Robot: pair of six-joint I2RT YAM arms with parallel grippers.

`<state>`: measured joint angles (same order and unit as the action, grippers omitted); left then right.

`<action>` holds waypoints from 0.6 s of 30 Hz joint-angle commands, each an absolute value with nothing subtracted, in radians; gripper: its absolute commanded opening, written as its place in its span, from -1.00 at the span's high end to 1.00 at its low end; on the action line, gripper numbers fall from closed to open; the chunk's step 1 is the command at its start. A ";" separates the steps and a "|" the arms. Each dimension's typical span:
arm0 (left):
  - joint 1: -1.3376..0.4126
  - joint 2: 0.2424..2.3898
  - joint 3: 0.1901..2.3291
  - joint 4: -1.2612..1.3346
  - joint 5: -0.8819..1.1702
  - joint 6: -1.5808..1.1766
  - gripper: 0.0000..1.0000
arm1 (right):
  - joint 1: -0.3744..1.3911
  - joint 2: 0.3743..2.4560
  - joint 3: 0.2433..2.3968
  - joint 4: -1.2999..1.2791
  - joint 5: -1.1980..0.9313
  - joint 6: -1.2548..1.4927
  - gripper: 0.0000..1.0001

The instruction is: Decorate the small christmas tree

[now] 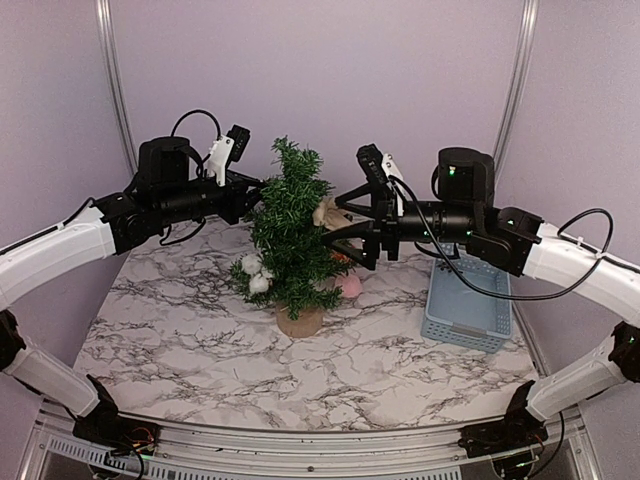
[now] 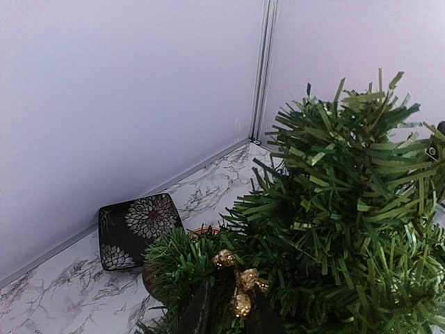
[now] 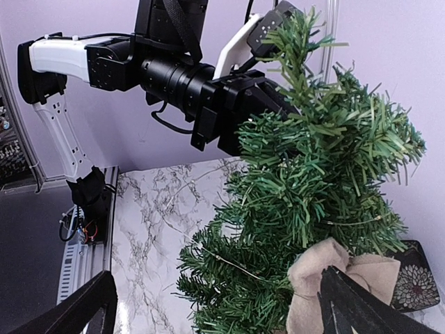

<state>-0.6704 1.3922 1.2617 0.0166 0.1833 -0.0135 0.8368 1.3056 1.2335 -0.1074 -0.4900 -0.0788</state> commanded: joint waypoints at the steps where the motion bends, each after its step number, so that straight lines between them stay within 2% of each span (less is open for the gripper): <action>1: -0.675 1.373 1.281 0.002 0.183 -0.005 0.59 | 0.829 1.300 1.277 -0.114 -0.497 -0.073 -0.98; 8: -0.673 1.307 1.249 0.002 0.127 0.024 0.14 | 0.826 1.275 1.256 -0.105 -0.459 -0.077 -0.98; 11: -0.673 1.281 1.236 0.002 0.119 0.017 0.00 | 0.809 1.264 1.246 -0.101 -0.449 -0.068 -0.98; 18: -0.648 1.198 1.165 0.066 0.102 -0.046 -0.32 | 0.667 1.201 1.160 -0.056 -0.488 0.006 -0.98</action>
